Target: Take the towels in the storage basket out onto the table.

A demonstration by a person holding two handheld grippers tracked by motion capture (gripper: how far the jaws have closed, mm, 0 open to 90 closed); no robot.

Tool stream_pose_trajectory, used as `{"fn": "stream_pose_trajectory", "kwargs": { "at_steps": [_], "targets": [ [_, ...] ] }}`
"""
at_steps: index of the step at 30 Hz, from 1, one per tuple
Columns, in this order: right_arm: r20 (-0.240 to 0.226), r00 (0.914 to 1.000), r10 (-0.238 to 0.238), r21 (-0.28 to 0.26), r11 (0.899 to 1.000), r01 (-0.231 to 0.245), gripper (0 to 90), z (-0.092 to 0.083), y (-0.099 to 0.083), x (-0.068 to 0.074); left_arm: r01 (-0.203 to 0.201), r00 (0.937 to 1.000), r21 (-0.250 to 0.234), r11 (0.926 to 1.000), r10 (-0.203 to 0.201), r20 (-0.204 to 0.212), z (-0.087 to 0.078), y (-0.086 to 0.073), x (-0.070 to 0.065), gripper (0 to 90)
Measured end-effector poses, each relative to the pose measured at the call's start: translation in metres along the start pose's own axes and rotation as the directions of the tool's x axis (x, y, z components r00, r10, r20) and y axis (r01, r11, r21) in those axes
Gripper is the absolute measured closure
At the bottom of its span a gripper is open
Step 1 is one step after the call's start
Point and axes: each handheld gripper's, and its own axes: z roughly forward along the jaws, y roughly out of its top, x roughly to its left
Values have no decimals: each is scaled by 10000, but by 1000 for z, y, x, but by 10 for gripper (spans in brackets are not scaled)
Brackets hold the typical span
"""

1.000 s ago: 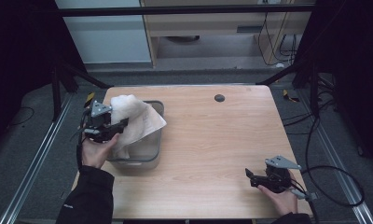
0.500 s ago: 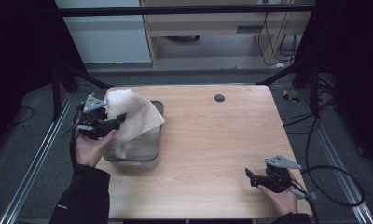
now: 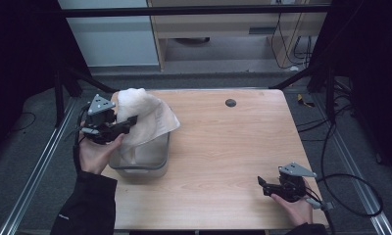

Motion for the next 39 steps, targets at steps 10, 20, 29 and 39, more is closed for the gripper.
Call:
{"fn": "stream_pose_trajectory", "kwargs": {
  "at_steps": [10, 20, 29, 39],
  "targets": [
    [0, 9998, 188, -44, 9998, -188, 119, -1, 1, -1, -526, 9974, -300, 9982, 539, 469, -7, 18, -23, 619],
    [46, 9999, 103, -117, 9999, -102, 119, -1, 1, -2, -798, 9920, -340, 9962, 827, 958, -4, 26, -40, 619],
    [-5, 9998, 195, -145, 9997, -195, 119, -3, 1, -2, -1155, 9835, -523, 9919, 1216, 1340, 2, 31, -59, 619],
    [41, 9999, 126, -187, 9997, -125, 120, -3, 1, -3, -1312, 9721, -399, 9906, 1364, 1906, 17, 32, -82, 618]
  ]
}}
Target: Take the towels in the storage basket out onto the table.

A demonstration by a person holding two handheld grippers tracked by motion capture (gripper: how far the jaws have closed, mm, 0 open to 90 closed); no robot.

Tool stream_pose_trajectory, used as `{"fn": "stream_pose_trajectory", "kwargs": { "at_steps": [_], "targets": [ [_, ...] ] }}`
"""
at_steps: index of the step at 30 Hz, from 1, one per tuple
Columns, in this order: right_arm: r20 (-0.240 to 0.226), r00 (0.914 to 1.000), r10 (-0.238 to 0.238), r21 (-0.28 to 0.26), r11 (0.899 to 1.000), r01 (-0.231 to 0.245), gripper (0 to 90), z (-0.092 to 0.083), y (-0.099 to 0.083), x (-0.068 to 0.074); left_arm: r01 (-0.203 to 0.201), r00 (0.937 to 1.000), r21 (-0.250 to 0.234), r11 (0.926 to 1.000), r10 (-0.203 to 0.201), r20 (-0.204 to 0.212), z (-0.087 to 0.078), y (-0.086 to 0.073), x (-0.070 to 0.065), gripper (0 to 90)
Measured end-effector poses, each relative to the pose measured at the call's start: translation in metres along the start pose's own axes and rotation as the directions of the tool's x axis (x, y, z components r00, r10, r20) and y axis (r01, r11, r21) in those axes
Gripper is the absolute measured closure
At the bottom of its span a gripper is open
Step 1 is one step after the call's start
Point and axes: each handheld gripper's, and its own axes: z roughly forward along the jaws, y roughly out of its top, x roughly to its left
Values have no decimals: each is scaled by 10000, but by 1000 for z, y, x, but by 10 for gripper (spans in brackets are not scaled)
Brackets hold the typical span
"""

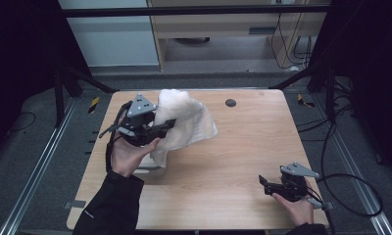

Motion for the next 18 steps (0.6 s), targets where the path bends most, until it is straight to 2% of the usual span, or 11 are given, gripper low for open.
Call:
{"fn": "stream_pose_trajectory", "kwargs": {
  "at_steps": [10, 14, 18],
  "targets": [
    [-47, 10000, 24, 0, 10000, -24, 120, 0, 0, -1, -101, 9987, 10, 9999, 100, 501, 21, 2, -17, 618],
    [-21, 10000, 22, 6, 10000, -21, 120, 0, 0, -1, -127, 9965, 33, 9999, 124, 829, 32, -1, -24, 618],
    [22, 10000, -26, -41, 10000, 26, 120, -1, 0, -2, -203, 9957, 172, 9996, 187, 905, 41, -4, -29, 618]
  ]
}}
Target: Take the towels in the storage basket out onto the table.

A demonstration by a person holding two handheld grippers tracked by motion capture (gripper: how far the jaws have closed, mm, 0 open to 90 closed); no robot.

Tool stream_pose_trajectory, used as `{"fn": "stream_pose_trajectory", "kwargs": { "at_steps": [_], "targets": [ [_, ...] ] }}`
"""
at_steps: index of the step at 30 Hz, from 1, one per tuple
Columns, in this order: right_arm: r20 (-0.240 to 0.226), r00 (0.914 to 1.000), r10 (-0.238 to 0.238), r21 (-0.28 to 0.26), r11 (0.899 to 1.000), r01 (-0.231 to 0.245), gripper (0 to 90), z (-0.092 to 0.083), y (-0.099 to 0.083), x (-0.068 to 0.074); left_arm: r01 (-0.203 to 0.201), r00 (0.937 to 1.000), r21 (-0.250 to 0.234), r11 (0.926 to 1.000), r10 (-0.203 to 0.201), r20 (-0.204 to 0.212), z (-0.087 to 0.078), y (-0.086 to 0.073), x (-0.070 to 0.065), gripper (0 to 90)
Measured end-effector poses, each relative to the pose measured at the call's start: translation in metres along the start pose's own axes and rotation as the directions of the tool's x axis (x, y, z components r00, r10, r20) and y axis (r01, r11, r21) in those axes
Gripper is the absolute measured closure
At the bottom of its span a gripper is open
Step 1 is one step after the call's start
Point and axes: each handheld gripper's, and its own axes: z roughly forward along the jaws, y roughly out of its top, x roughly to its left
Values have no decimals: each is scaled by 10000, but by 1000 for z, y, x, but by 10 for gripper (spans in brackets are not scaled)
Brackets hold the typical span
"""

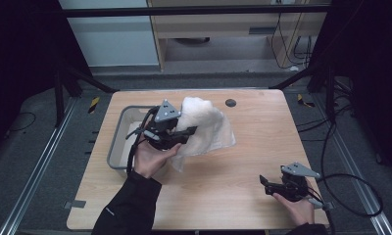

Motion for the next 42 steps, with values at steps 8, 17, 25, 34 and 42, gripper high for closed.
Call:
{"fn": "stream_pose_trajectory", "kwargs": {
  "at_steps": [8, 17, 25, 34, 42],
  "targets": [
    [10, 10000, 91, 61, 9999, -91, 120, 0, 0, -1, 37, 9997, 118, 9999, -40, 252, 15, -7, -3, 618],
    [33, 9999, 104, 68, 9999, -104, 120, 0, -1, -2, 13, 9987, 393, 9992, -34, 516, 41, -16, -12, 617],
    [28, 9999, 104, 71, 9999, -104, 120, 0, -1, -2, 57, 9976, 546, 9985, -94, 684, 60, -25, -16, 617],
    [105, 9999, -24, 91, 10000, 23, 118, 0, -2, -3, 195, 9957, 777, 9968, -264, 888, 78, -36, -18, 617],
    [132, 9999, -90, 124, 9999, 89, 116, 1, -3, -4, 244, 9942, 979, 9949, -345, 1023, 93, -50, -21, 615]
  ]
}}
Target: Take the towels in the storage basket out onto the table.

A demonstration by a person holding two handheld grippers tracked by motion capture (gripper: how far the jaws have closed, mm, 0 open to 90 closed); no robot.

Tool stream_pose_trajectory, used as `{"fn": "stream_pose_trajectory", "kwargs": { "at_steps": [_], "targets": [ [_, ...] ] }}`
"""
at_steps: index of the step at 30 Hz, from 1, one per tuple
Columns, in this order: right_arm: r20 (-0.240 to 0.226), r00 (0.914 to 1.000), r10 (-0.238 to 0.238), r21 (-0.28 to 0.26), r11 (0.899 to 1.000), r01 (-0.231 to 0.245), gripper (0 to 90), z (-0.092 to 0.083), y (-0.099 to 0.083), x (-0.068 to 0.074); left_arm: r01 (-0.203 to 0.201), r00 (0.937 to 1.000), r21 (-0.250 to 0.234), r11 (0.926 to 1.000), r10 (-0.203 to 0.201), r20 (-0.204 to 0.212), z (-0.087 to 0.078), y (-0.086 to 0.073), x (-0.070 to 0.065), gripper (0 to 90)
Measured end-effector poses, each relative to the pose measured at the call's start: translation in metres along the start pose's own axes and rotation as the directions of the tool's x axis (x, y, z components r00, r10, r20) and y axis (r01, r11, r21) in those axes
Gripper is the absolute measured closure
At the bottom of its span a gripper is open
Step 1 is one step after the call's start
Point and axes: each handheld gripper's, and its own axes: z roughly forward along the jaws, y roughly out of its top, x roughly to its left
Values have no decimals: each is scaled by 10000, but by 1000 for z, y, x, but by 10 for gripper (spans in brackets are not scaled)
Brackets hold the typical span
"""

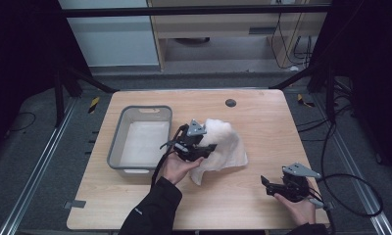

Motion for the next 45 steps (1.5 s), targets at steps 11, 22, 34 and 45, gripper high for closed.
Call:
{"fn": "stream_pose_trajectory", "kwargs": {
  "at_steps": [11, 22, 34, 45],
  "targets": [
    [-16, 10000, -5, 4, 10000, 5, 115, 0, 0, 0, 40, 10000, 149, 9999, -39, -46, 13, -12, -1, 606],
    [-15, 10000, -25, 29, 10000, 25, 114, 0, -1, -1, 92, 9999, 404, 9991, -87, -125, 21, -25, 1, 587],
    [-22, 10000, -10, 72, 10000, 10, 109, 1, -2, -1, -2, 9999, 539, 9985, 8, -104, 26, -35, 2, 528],
    [-83, 10000, 17, 183, 9998, -15, 104, 1, -2, 0, -55, 9999, 683, 9976, 61, -89, 23, -40, 0, 352]
  ]
}}
